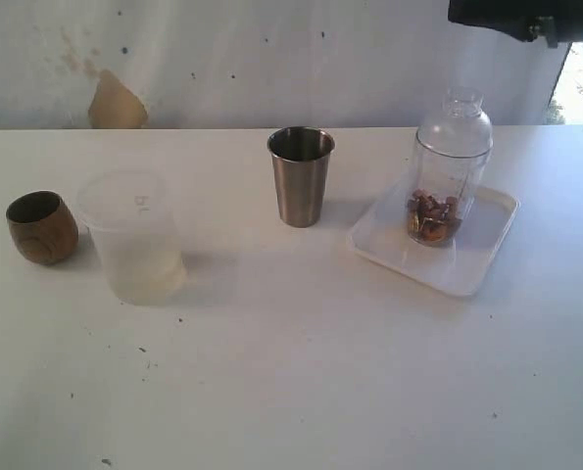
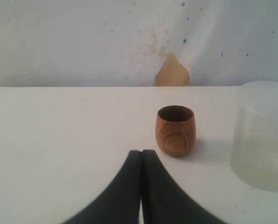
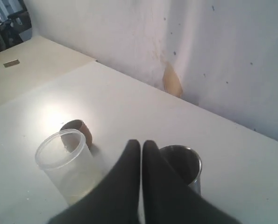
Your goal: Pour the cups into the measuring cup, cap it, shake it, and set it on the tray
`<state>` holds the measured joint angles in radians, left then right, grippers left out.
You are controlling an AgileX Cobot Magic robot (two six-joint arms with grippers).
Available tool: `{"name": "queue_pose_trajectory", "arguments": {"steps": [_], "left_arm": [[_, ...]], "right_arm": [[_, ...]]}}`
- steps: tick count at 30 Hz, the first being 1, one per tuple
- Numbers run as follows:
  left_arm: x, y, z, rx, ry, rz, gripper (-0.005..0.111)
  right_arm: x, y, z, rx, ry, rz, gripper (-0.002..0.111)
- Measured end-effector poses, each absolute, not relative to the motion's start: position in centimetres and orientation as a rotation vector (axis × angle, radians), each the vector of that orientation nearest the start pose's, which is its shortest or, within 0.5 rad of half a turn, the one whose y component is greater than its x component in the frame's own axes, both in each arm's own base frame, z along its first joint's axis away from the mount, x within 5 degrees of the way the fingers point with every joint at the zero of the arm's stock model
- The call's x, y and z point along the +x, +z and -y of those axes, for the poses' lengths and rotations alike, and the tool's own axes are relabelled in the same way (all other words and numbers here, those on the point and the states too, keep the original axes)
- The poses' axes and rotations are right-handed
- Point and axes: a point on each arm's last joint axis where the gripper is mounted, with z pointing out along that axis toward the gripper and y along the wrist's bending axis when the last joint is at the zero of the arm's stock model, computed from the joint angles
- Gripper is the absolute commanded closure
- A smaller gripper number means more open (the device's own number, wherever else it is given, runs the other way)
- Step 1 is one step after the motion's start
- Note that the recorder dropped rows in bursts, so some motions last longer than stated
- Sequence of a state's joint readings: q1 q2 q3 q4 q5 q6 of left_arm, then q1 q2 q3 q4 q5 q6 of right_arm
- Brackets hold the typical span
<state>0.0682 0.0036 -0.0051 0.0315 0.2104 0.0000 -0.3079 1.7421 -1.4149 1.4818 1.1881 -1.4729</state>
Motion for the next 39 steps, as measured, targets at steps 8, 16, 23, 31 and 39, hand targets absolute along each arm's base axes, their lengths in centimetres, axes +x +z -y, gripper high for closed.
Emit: {"name": "queue_pose_trajectory", "arguments": {"steps": [8,16,23,31,39], "left_arm": [[5.6,19.6,-0.4,-0.037,0.08,-1.693,0.107],[5.6,19.6,-0.4,-0.037,0.08,-1.693,0.107],[5.6,19.6,-0.4,-0.037,0.08,-1.693,0.107],[5.6,19.6,-0.4,-0.037,0.08,-1.693,0.107],[5.6,19.6,-0.4,-0.037,0.08,-1.693,0.107]], "right_arm": [[33.1,40.3,3.9,-0.249,0.501,-1.811,0.108],[23.5,44.3,3.2,-0.039,0.229,-1.657,0.108],[15.3,44.8,0.3,-0.049,0.256,-1.541,0.108],[8.3,45.6,-3.3,-0.204,0.377,-1.475,0.108],[3.5,46.0,-5.2,-0.292,0.342,-1.369,0.108]]}}
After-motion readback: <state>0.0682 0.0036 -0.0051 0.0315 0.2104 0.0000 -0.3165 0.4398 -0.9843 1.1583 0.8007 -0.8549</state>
